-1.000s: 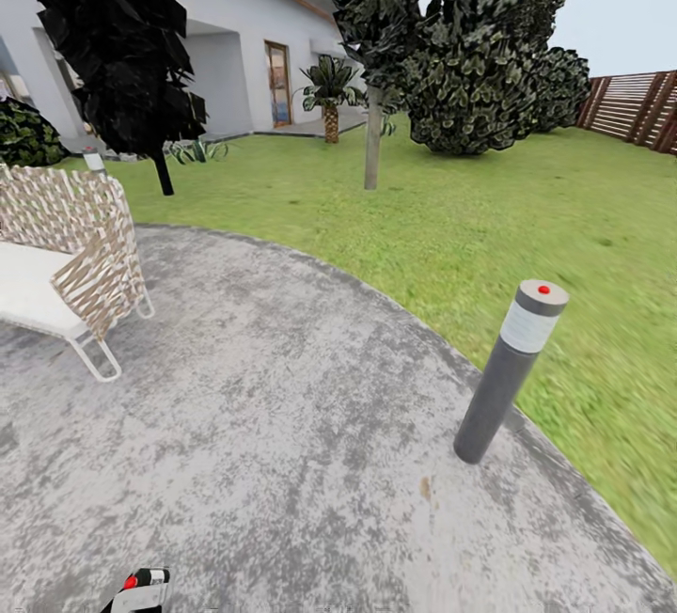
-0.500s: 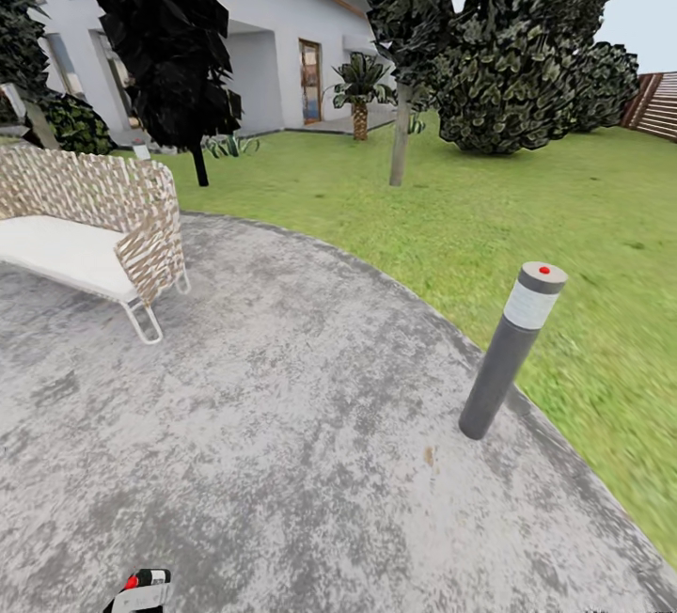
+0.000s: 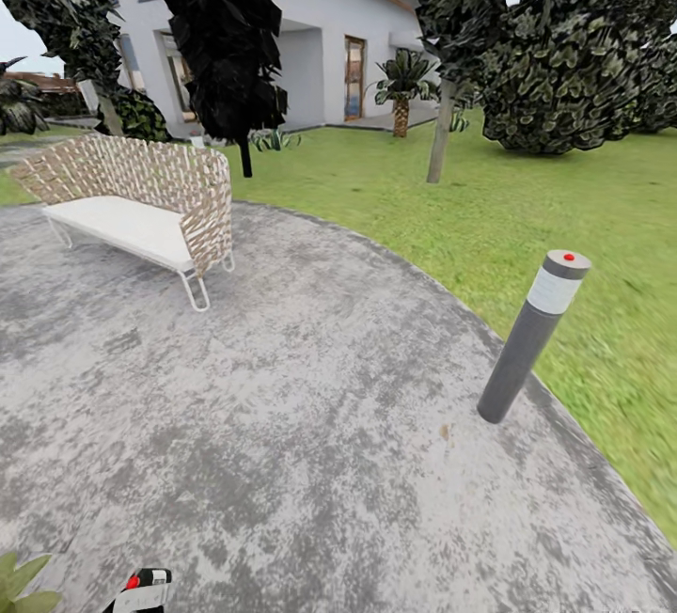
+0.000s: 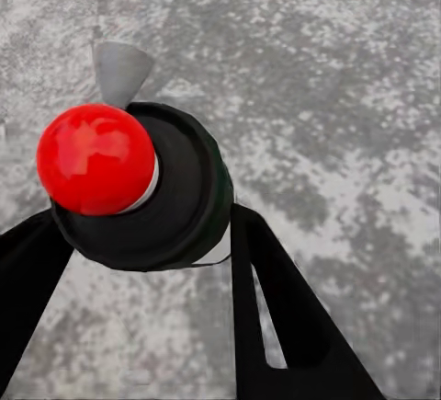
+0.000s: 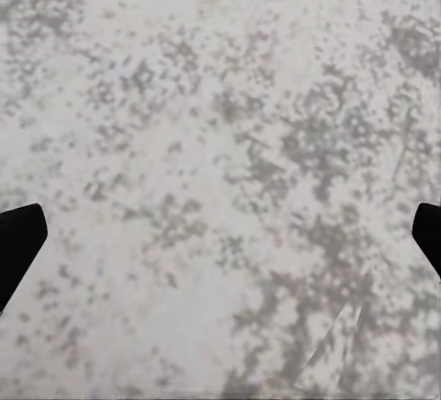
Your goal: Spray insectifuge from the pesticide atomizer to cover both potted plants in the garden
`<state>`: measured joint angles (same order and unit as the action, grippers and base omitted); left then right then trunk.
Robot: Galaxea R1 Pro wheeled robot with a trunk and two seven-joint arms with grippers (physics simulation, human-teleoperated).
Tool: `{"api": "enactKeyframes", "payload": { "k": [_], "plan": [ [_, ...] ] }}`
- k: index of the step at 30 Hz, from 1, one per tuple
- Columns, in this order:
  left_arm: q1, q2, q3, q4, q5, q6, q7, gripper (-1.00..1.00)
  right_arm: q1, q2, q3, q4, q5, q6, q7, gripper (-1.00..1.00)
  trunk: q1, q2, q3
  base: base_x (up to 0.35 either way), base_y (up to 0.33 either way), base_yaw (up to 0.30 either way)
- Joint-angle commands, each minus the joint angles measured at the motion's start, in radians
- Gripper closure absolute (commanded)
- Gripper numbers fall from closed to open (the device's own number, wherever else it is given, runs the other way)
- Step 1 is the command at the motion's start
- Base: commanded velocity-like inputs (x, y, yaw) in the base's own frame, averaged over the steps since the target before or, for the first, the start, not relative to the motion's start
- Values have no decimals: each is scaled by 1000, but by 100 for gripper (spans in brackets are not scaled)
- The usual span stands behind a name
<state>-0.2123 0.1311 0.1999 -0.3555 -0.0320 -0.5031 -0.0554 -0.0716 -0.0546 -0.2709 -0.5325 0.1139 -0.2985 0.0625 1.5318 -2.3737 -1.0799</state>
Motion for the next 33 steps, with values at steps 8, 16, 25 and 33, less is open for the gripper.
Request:
{"api": "enactKeyframes", "payload": {
  "k": [8,16,25,33],
  "plan": [
    [-1,-1,7,1,-2,-3,-8,100,-1,1,-8,0,10,-4,7,-100,-1,0,-5,-341,0,250],
    [-1,-1,7,1,-2,-3,-9,100,-1,1,-8,0,10,-4,7,-100,-1,0,-10,-341,63,250],
    [-1,-1,8,1,-2,-3,-9,100,-1,1,-8,1,10,-4,7,-100,-1,0,-16,-321,145,250],
    [-1,-1,8,1,-2,-3,-9,100,-1,1,-8,0,10,-4,8,-100,-1,0,-20,-288,200,250]
  ]
}}
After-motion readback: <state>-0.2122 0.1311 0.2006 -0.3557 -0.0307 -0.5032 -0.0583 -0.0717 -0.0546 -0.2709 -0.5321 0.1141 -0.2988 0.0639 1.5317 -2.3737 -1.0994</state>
